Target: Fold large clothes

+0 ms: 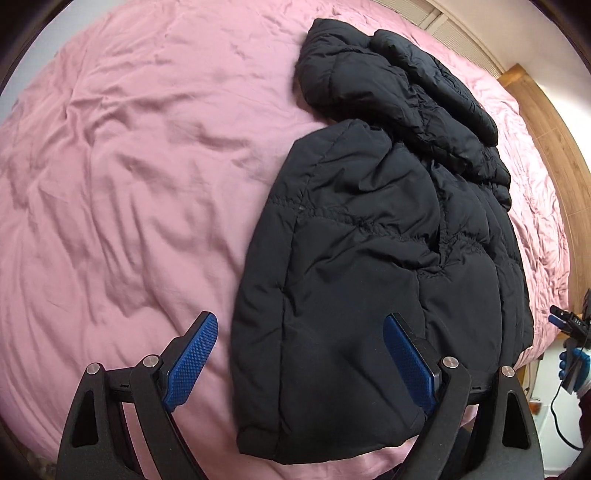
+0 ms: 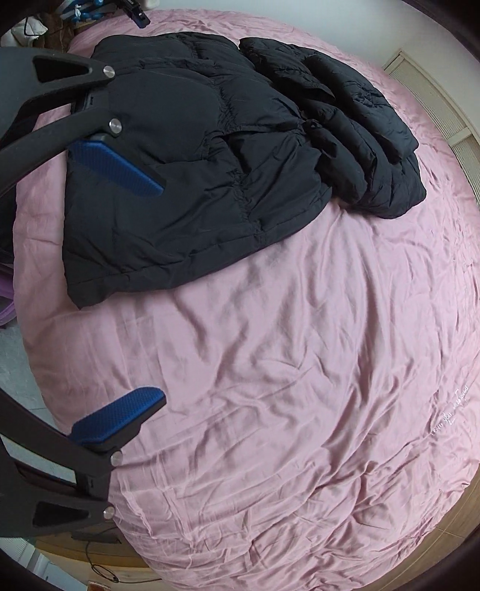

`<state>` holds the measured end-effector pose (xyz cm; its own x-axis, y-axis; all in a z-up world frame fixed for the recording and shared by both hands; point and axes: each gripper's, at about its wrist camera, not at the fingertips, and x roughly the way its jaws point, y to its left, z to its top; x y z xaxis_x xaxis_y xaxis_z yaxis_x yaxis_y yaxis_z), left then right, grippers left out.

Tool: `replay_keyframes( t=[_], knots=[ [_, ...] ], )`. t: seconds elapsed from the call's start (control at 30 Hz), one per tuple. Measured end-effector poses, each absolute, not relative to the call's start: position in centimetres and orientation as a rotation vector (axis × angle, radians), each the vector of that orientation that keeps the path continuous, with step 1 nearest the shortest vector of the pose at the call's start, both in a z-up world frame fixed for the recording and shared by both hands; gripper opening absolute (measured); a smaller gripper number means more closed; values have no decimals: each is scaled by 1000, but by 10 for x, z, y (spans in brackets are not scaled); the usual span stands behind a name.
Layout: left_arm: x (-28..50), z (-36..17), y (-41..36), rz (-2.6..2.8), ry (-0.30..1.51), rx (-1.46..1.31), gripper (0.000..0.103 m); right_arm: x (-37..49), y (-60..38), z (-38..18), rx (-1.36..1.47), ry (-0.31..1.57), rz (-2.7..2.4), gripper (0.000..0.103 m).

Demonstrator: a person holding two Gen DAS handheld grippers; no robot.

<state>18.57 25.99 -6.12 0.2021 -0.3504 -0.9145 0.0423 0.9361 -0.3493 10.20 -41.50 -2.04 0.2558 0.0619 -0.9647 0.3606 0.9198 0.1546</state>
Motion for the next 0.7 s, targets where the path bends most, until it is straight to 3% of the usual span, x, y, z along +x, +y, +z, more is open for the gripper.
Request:
replay_keyframes(
  t=[0.7],
  knots=[
    [161,-119,245,-401,1487,-496,90,116,-374,-130,601,1455,32,103]
  ],
)
